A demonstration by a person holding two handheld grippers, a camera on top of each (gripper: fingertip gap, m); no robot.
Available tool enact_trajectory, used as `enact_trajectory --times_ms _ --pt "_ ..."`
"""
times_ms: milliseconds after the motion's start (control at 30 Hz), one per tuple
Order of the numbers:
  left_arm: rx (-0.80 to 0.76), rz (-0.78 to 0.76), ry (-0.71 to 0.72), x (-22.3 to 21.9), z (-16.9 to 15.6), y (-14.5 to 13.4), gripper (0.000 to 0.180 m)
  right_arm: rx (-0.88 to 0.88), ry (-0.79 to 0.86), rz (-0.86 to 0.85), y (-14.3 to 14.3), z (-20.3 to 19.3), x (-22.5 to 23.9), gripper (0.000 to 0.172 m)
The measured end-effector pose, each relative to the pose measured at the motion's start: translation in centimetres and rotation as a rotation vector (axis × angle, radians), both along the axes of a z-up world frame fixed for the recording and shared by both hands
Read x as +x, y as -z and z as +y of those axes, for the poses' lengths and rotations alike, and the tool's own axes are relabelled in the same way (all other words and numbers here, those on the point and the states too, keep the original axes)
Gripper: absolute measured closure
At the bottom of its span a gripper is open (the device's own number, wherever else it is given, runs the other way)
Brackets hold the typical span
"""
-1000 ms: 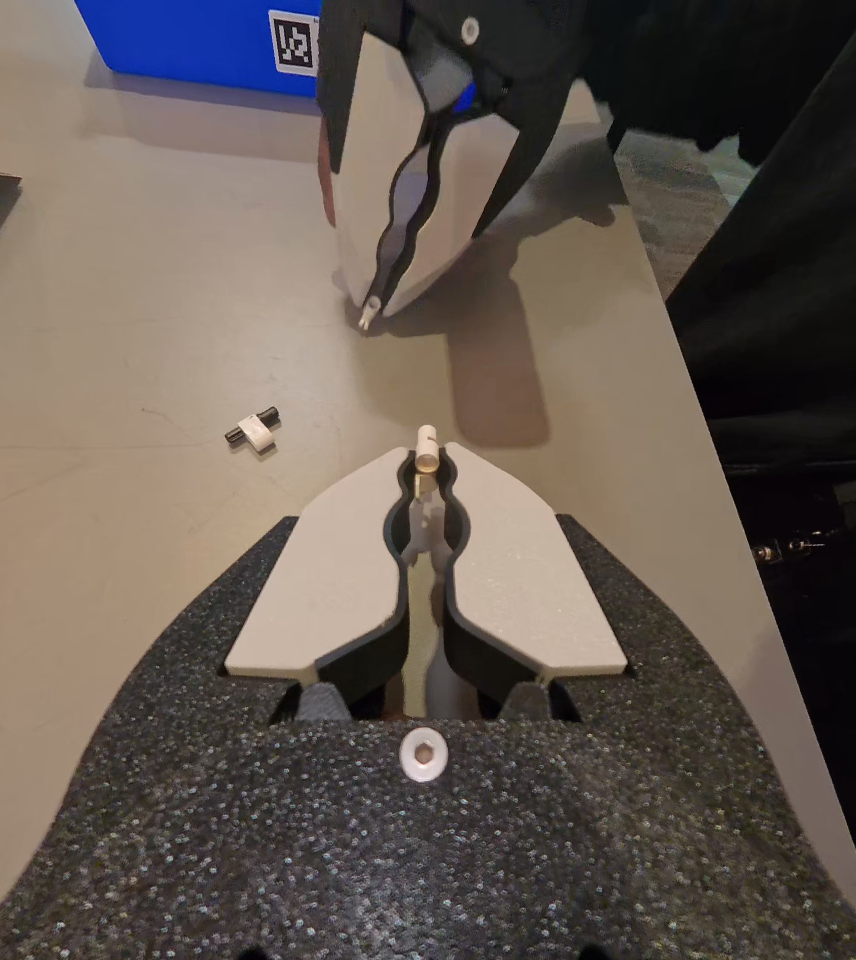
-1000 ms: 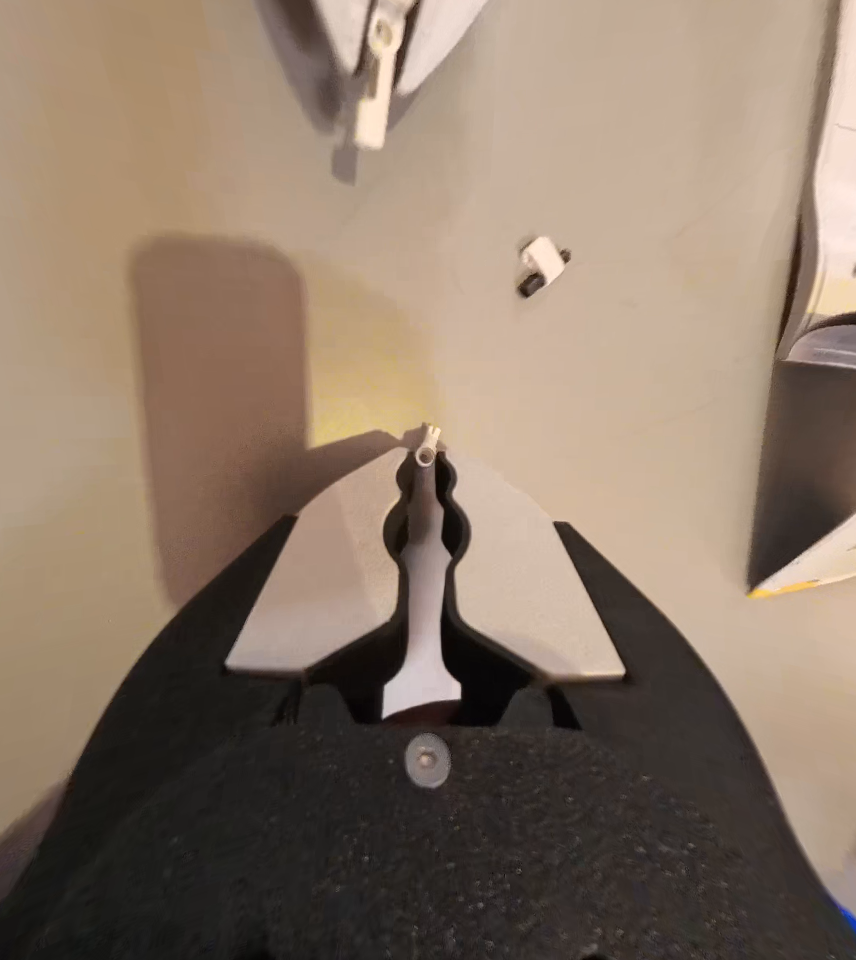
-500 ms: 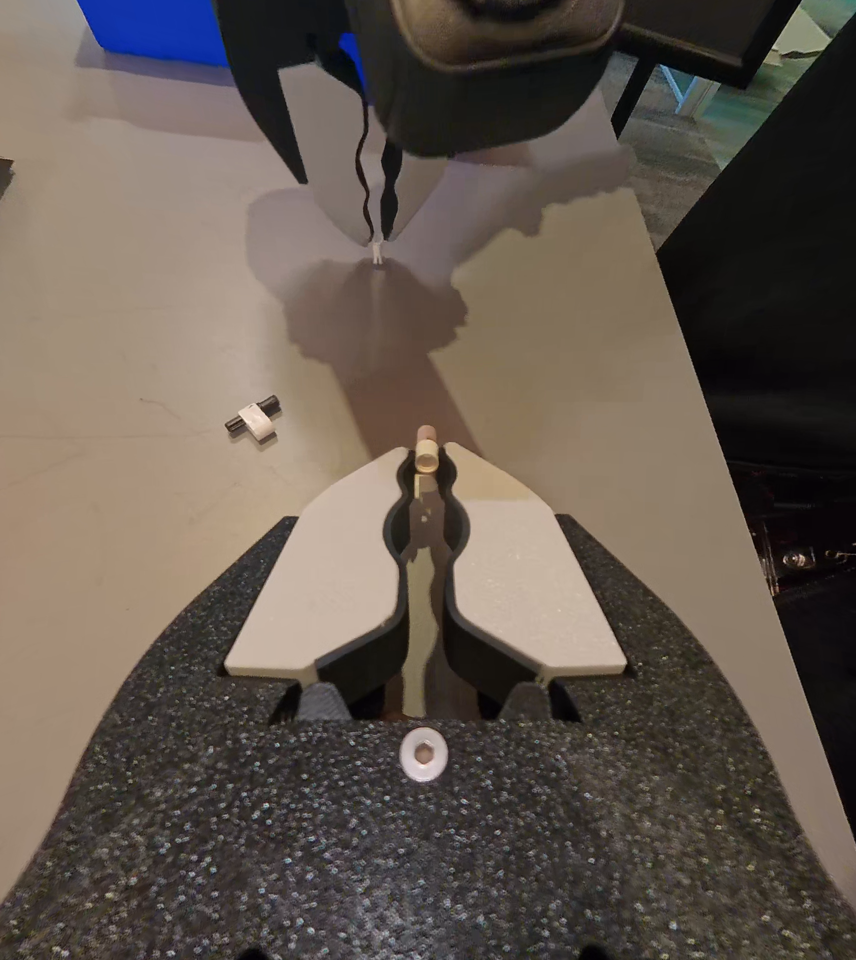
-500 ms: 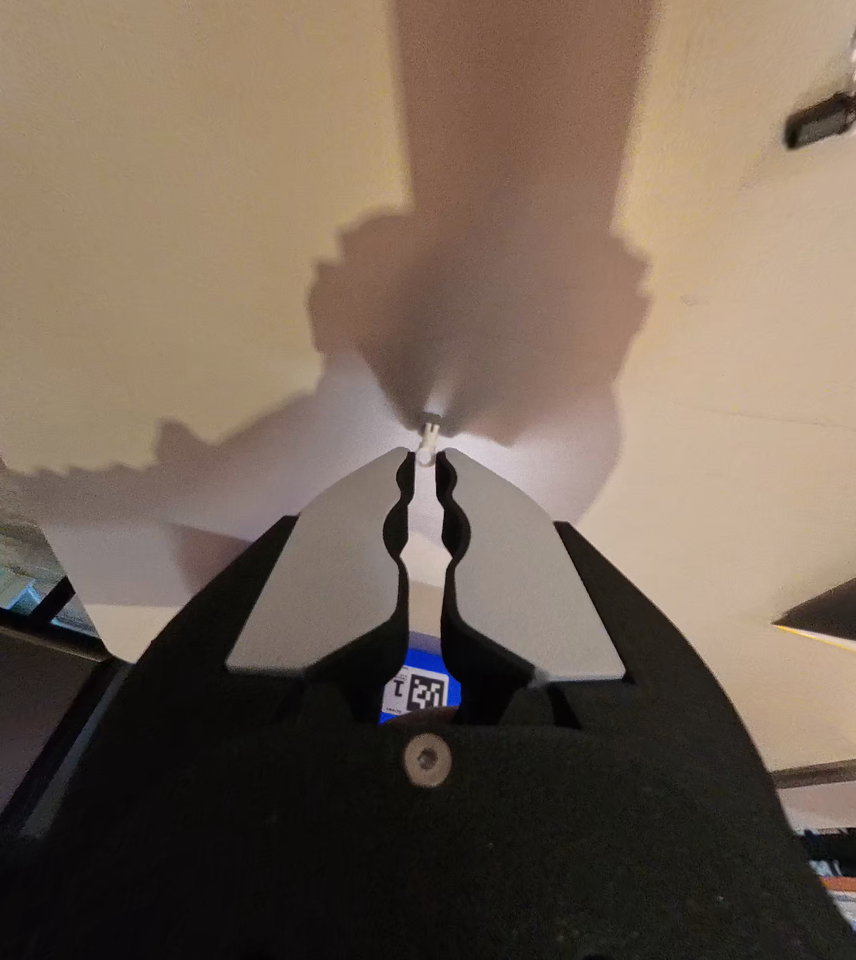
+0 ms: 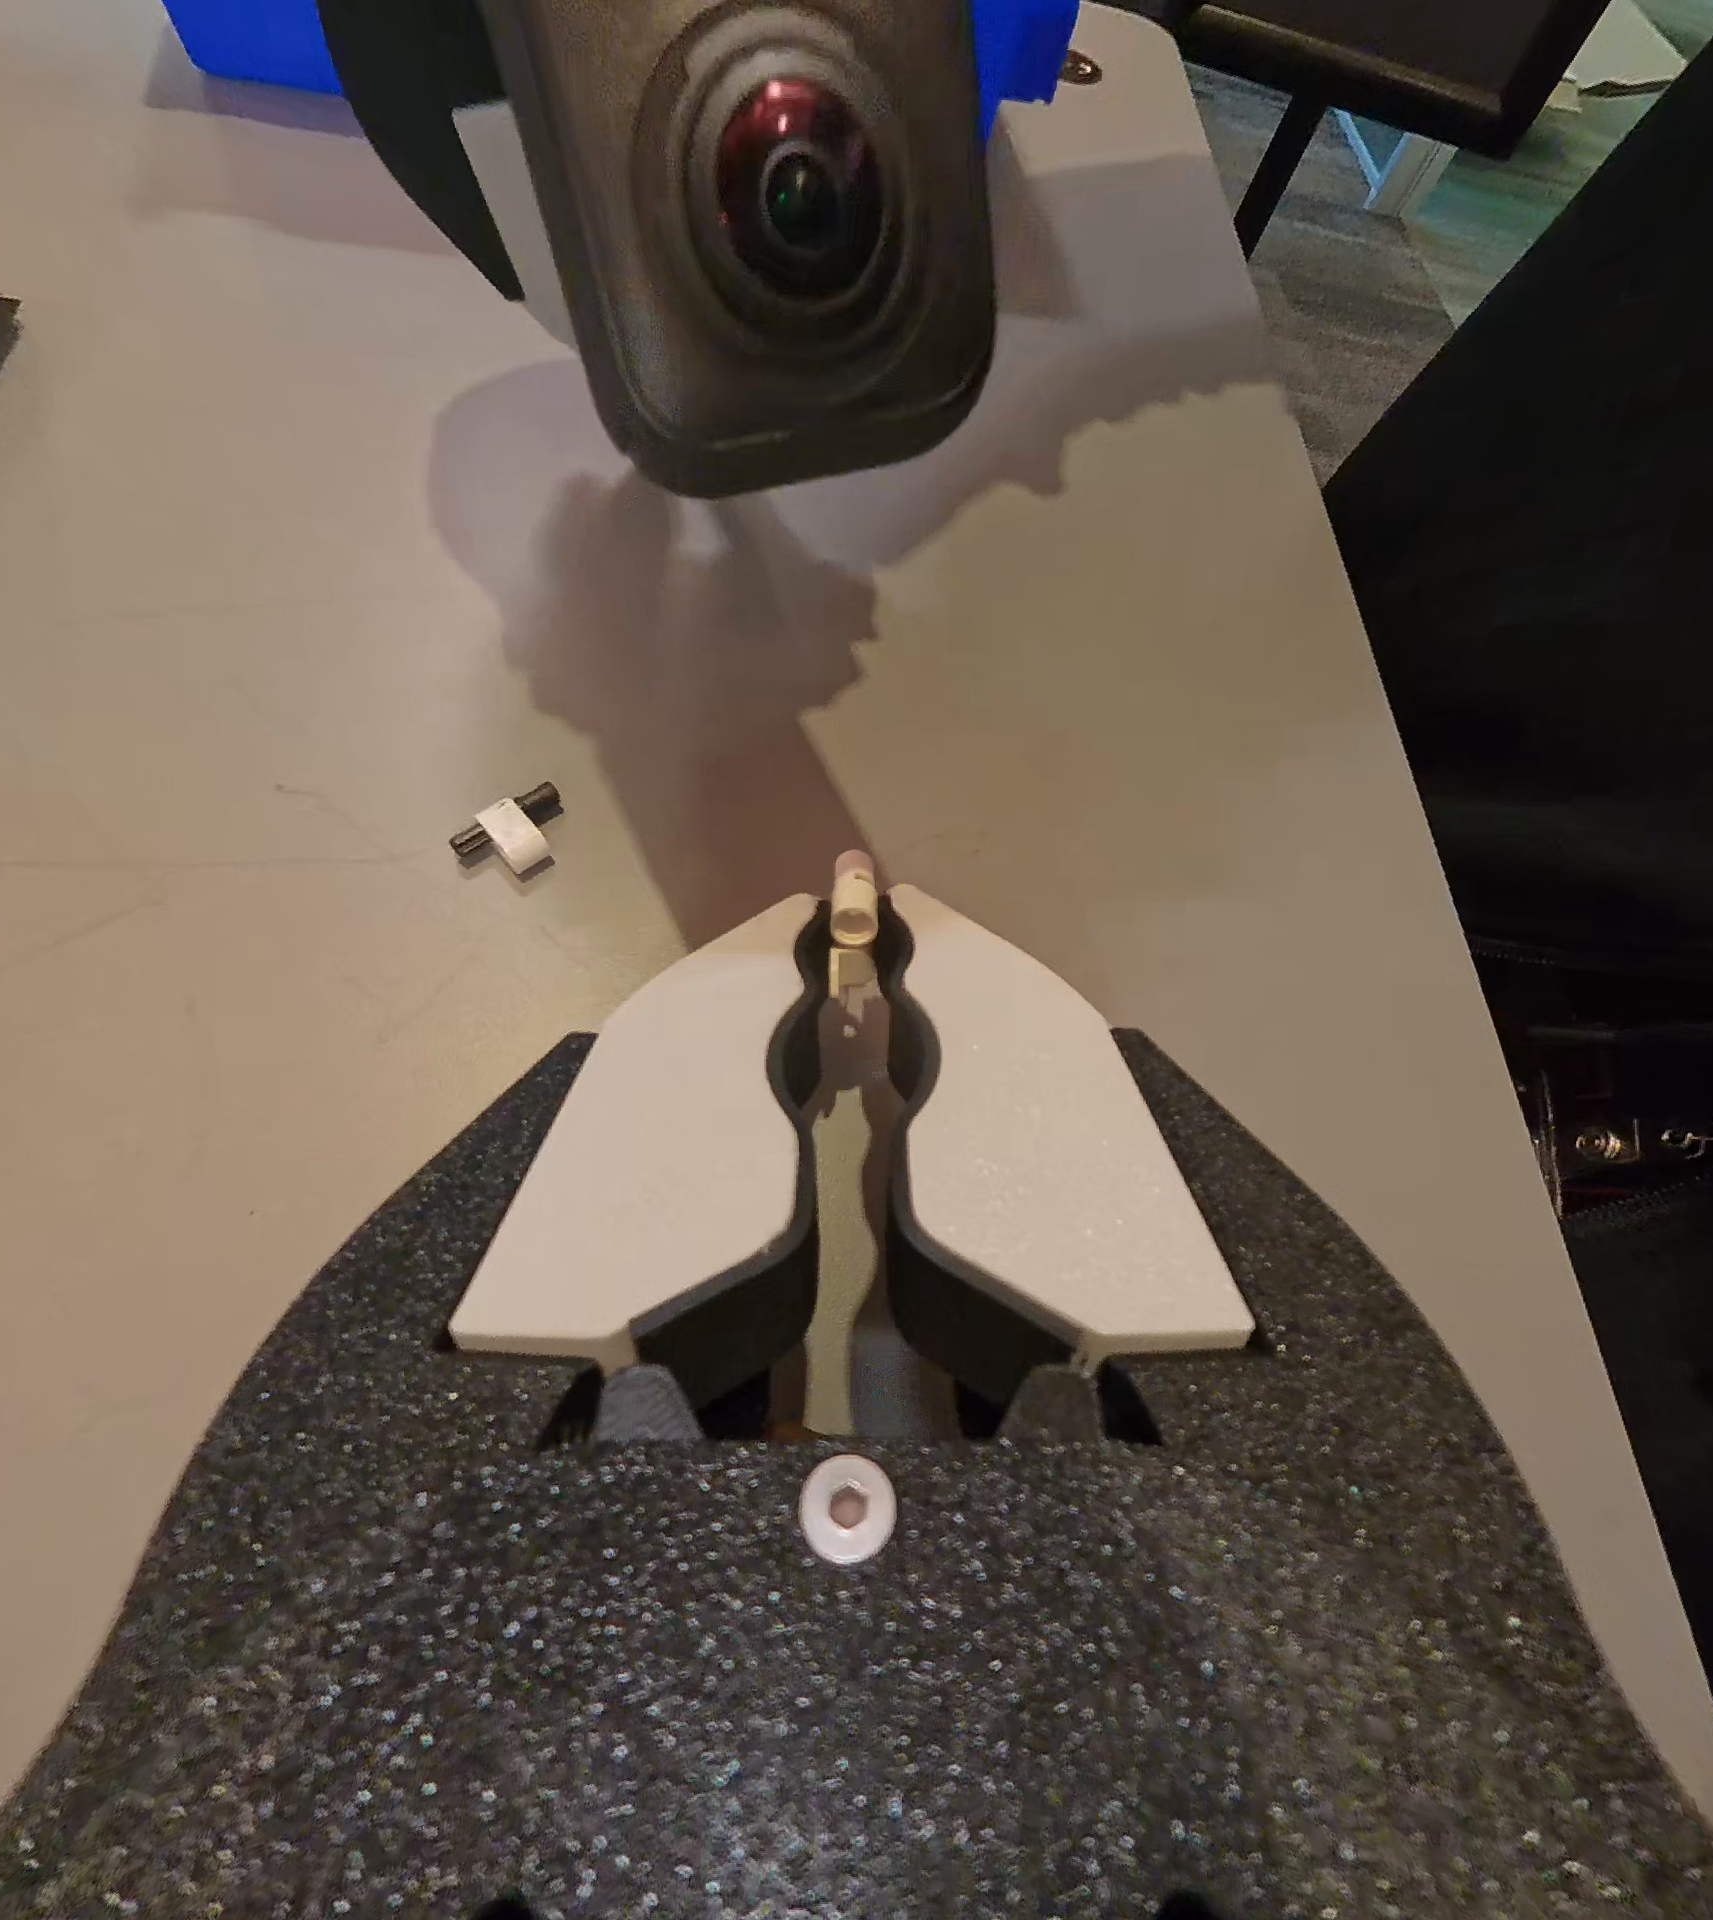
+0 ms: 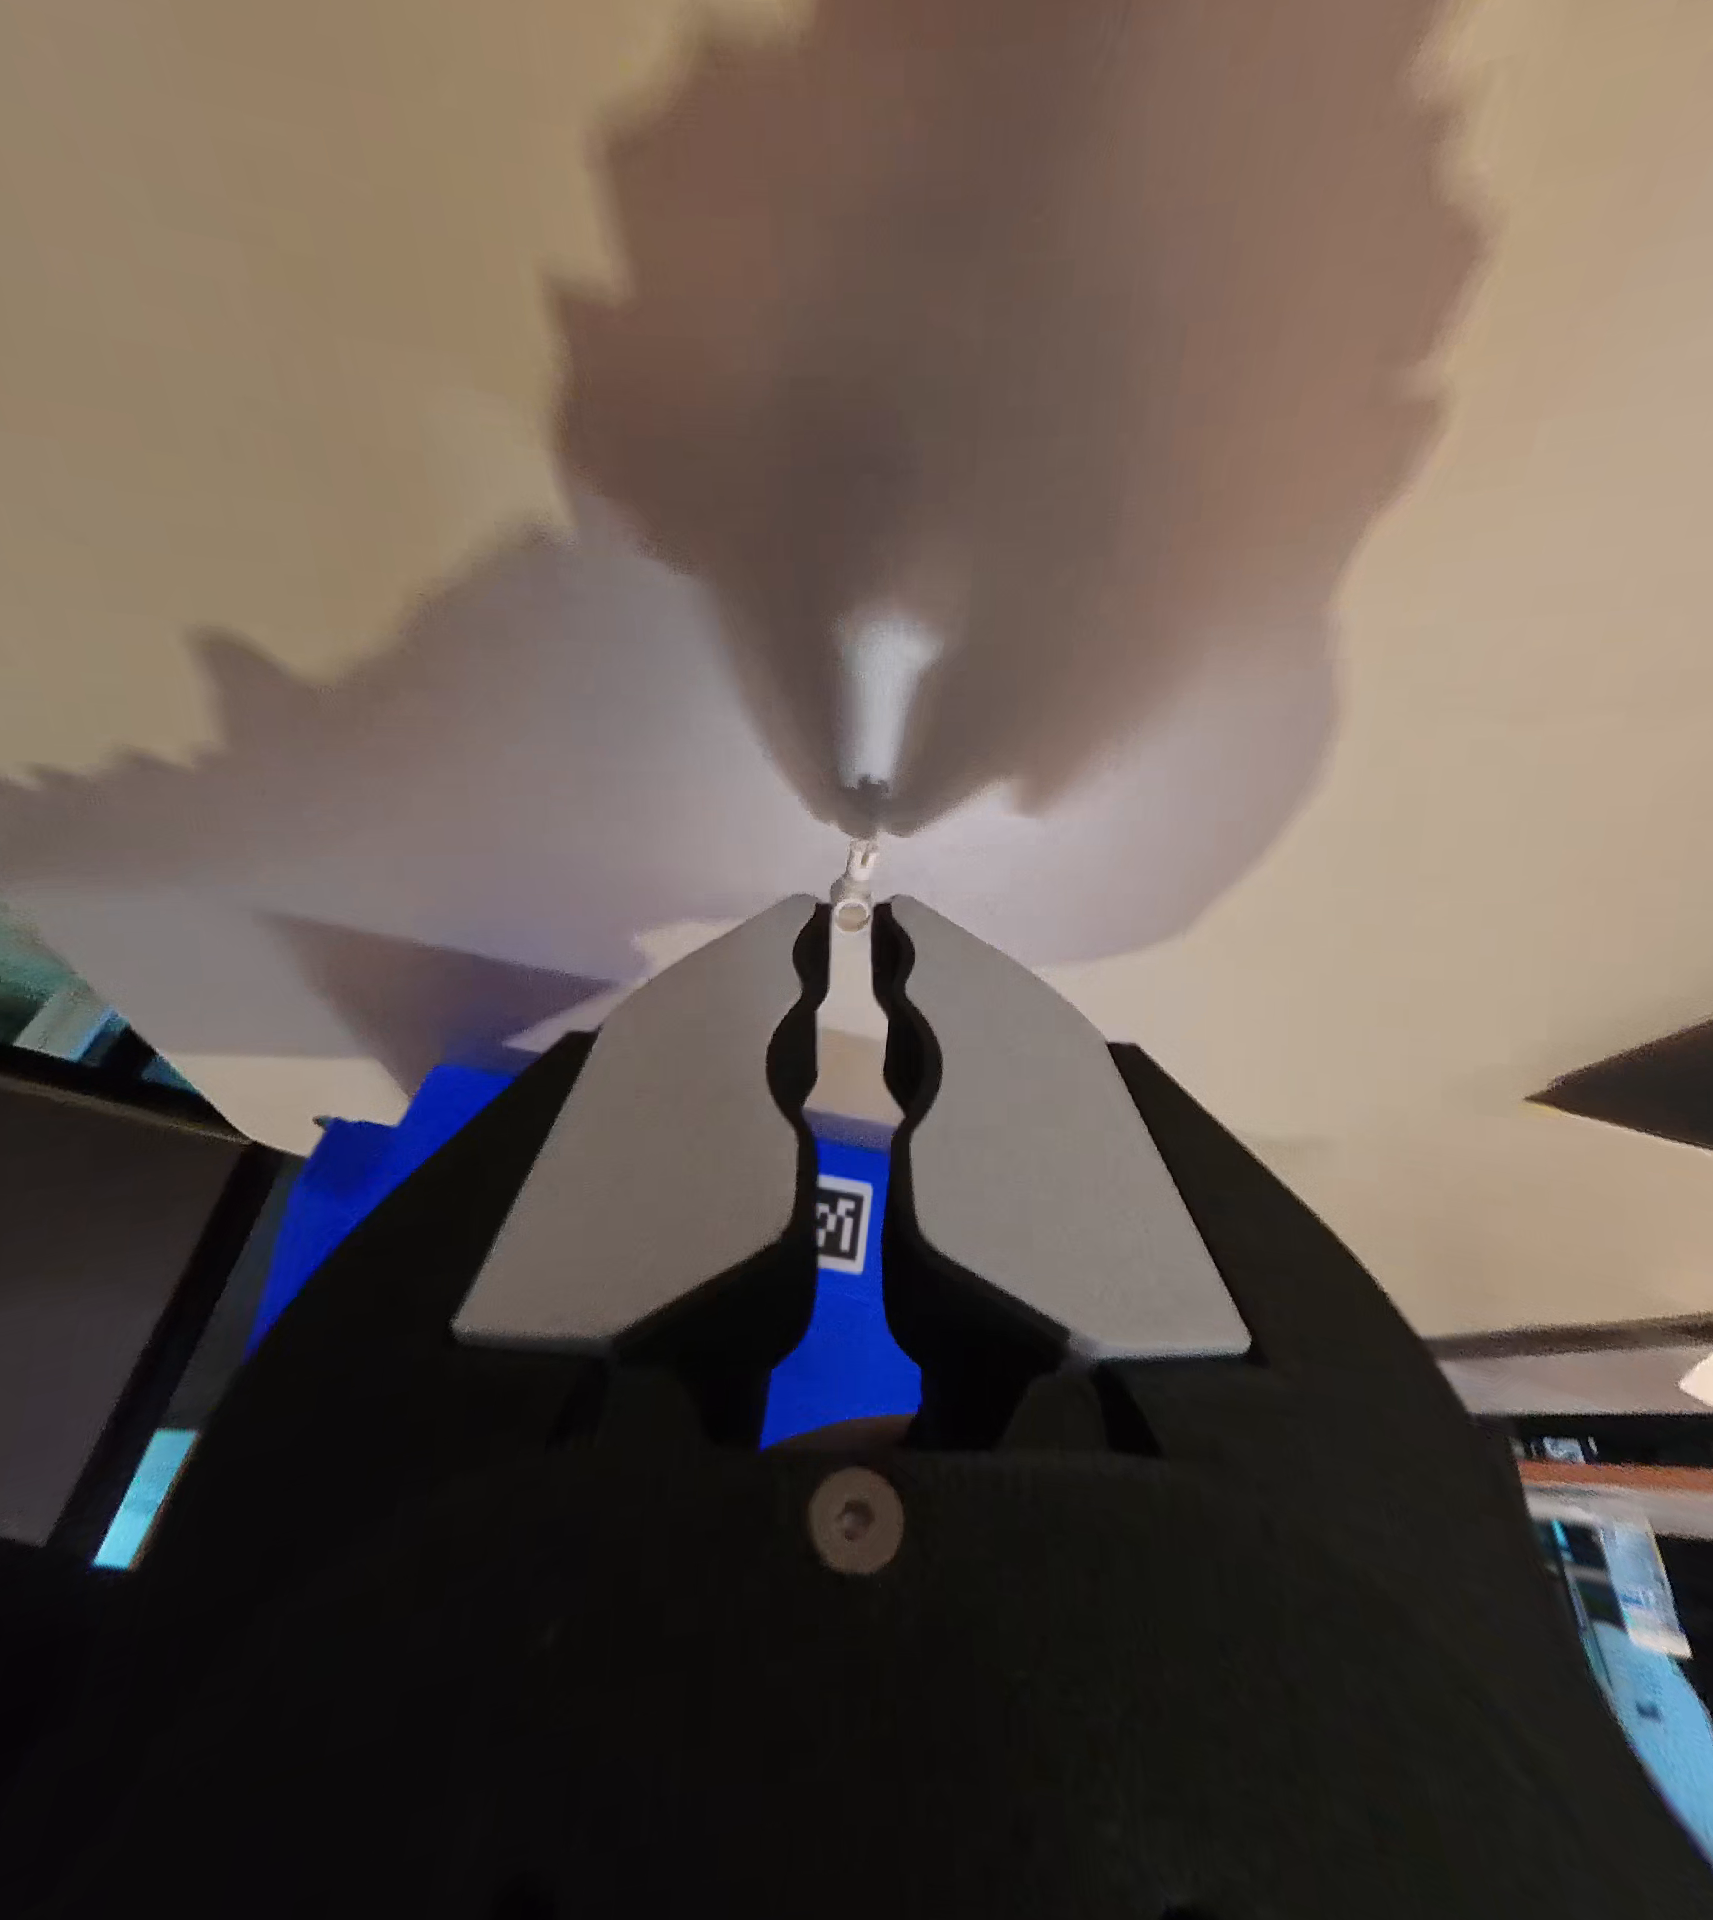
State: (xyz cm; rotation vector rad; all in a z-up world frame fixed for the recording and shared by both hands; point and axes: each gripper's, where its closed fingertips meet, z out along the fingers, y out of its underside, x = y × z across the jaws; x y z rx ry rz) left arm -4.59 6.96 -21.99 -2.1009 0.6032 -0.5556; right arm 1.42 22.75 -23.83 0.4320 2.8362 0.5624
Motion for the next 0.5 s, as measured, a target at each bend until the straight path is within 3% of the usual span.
enact_trajectory --times_ms 233,500 --pt "-0.006 -0.002 -0.006 -0.1 0.0 0.0 0.173 -0.132 0.057 0.077 1.0 -1.3 -0.7 0.164" --pt "-0.006 0.001 -0.004 0.0 -0.1 0.1 0.173 -0.414 0.390 0.462 0.7 -2.1 -2.0 0.149"
